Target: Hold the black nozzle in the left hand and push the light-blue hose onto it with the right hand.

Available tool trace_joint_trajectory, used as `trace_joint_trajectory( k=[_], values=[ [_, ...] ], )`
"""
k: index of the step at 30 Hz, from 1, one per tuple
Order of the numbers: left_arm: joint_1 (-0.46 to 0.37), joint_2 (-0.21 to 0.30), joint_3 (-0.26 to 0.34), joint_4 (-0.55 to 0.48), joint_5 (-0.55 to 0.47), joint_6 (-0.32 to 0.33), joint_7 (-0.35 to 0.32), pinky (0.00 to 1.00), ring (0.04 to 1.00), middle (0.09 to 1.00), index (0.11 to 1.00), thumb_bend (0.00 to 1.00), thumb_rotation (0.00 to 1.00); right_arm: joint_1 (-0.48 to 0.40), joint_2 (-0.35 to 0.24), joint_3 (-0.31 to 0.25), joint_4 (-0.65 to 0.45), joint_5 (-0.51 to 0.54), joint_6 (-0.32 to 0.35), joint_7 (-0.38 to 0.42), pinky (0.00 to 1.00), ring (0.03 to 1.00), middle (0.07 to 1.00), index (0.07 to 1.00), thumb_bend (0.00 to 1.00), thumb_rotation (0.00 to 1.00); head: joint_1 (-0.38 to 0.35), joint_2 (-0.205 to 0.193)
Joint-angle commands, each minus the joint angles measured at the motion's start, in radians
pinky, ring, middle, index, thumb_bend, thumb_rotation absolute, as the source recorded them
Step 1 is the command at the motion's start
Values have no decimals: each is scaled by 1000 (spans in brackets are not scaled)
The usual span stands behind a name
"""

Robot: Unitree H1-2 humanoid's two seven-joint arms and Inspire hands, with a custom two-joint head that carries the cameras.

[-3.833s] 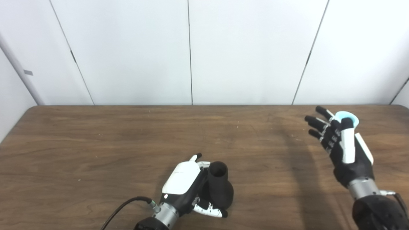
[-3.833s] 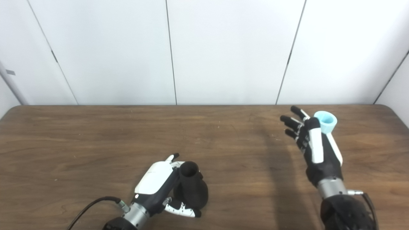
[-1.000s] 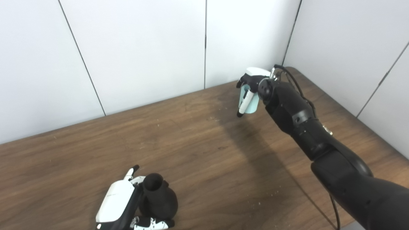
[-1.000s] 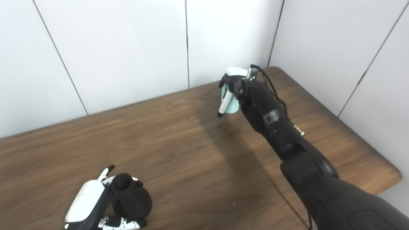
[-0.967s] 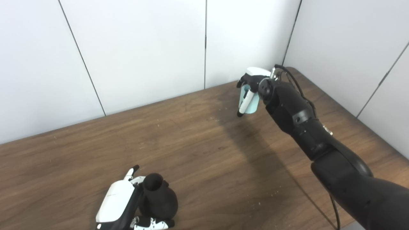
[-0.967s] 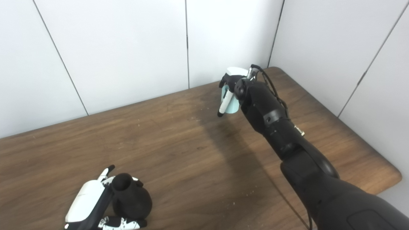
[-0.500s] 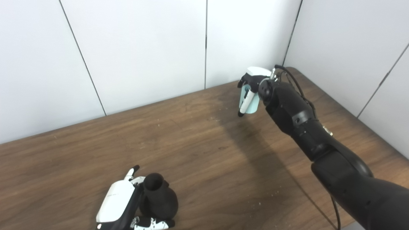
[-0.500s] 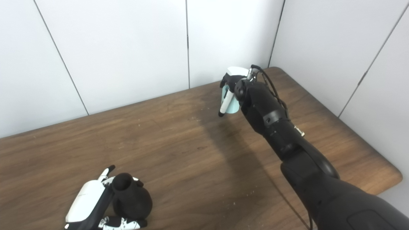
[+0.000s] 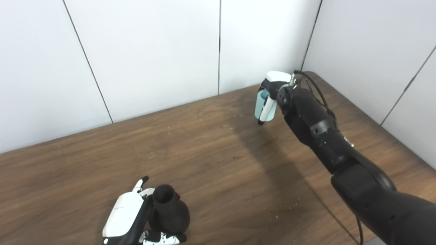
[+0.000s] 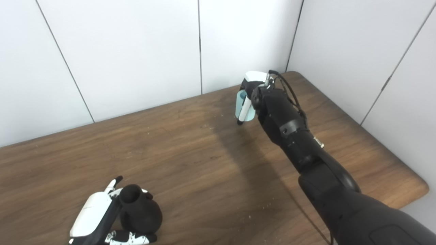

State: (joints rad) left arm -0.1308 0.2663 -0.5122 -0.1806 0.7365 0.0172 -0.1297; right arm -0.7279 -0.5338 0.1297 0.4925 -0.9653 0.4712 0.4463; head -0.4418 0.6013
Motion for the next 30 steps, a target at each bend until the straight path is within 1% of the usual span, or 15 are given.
trace_joint_trajectory(
  k=[1,5,8,9,10,11,12,13,14,16,19,22,24,25,30],
  values=[
    [55,51,-25,51,53,17,-73,1000,709,486,494,521,0,-35,-22,-17,-13,-10,-1,-20,448,507,616,725,860,0,-2,0],
    [54,53,-24,49,50,17,-76,1000,709,486,494,521,0,-28,-23,-17,-25,-16,-1,-18,471,531,661,720,864,0,-5,3],
    [54,52,-25,46,50,19,-79,1000,709,486,494,521,0,-22,-22,-17,-34,-20,-1,-19,482,542,659,714,864,0,-5,2],
    [54,52,-26,45,50,19,-80,1000,709,486,494,521,0,-21,-23,-16,-34,-18,-1,-22,482,542,655,711,864,0,-5,3],
    [54,52,-26,44,50,20,-81,1000,709,486,494,521,0,-19,-23,-15,-33,-17,-2,-25,478,533,605,709,861,0,-4,2],
    [54,53,-26,44,49,19,-81,1000,709,486,494,521,0,-18,-24,-14,-32,-15,-2,-28,477,530,587,708,860,0,-4,3],
    [54,54,-25,45,47,18,-81,1000,709,486,494,521,0,-17,-23,-14,-34,-15,-2,-30,473,517,536,710,718,0,-5,4],
    [53,55,-25,46,46,17,-81,1000,709,486,494,521,0,-16,-23,-15,-36,-16,-2,-31,469,506,509,708,646,0,-5,4],
    [52,56,-25,47,45,16,-82,1000,709,486,494,521,0,-15,-23,-13,-34,-14,-2,-34,466,499,492,707,601,0,-4,6],
    [50,56,-24,48,43,16,-82,1000,709,486,494,521,0,-16,-23,-11,-30,-11,-2,-40,463,491,484,697,578,0,-4,6],
    [51,58,-24,48,42,14,-83,1000,709,486,494,521,0,-19,-25,-4,-21,-1,-2,-55,454,484,485,684,570,0,-3,6],
    [53,60,-25,52,40,10,-81,1000,710,486,494,521,0,-21,-31,12,-22,12,-3,-76,380,431,504,628,528,0,-3,7],
    [52,62,-26,53,42,9,-83,1000,711,486,494,521,0,-17,-38,23,-30,26,-8,-102,324,419,497,572,503,0,-2,7],
    [51,62,-26,52,43,9,-84,1000,712,485,494,521,0,-16,-41,27,-31,35,-13,-116,316,418,497,557,499,0,-2,7],
    [46,67,-27,48,46,11,-90,1000,714,486,494,521,0,-5,-58,34,-32,77,-49,-206,326,427,507,501,500,0,5,11]
  ],
)
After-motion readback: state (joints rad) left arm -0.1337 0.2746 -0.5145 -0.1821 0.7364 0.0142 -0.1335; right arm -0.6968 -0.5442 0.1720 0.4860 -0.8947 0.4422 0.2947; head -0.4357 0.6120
